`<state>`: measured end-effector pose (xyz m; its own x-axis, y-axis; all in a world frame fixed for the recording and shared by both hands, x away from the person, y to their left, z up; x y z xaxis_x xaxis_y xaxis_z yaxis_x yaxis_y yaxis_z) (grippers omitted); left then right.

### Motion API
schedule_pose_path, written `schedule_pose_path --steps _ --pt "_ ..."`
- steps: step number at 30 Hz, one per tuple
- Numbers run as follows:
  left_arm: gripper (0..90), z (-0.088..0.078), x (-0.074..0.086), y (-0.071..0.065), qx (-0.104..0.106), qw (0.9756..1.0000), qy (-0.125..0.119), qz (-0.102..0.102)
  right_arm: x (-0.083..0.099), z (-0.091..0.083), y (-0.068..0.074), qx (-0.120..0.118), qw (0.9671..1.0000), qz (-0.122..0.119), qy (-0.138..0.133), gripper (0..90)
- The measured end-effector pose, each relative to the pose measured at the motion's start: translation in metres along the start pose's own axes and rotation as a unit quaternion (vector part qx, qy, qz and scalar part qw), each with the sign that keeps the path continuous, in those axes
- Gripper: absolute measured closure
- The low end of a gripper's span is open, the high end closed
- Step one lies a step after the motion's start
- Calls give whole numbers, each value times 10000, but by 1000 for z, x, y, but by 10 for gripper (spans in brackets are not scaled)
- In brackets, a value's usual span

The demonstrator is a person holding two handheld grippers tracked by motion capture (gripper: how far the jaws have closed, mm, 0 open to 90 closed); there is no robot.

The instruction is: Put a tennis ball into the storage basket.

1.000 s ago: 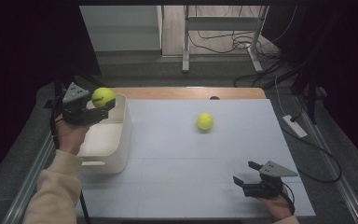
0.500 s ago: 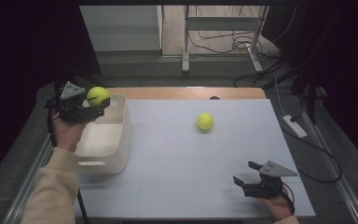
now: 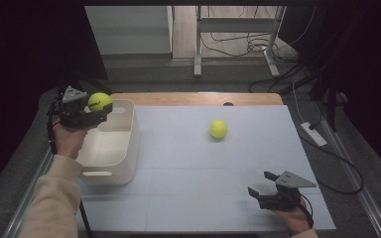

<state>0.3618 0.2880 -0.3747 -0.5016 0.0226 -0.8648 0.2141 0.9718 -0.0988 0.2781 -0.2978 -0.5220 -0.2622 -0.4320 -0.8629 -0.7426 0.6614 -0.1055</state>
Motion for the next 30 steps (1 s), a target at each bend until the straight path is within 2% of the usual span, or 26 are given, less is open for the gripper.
schedule_pose_path --steps 16,23,28,30 --pt "265 25 2 10 -153 9989 432 -68 1 0 0 1 10000 23 14 133" --pt "265 33 3 12 -194 9982 550 -102 1 0 -1 -10 10000 23 6 133" --pt "265 38 4 14 -206 9974 675 -115 1 0 -1 -9 10000 29 10 133" --pt "265 42 6 15 -272 9967 760 -87 1 0 -1 0 10000 24 22 133"
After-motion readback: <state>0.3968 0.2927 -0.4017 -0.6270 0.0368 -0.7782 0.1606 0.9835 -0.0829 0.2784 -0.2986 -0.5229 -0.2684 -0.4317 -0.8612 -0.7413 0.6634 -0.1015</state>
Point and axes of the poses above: each handheld gripper's, and its own axes: z roughly forward along the jaws, x roughly out of its underside, y roughly to its left, the point moved 1 cm from there along z, roughly forward along the jaws, and after that the axes turned 8 degrees about -z, right-handed, at the moved point
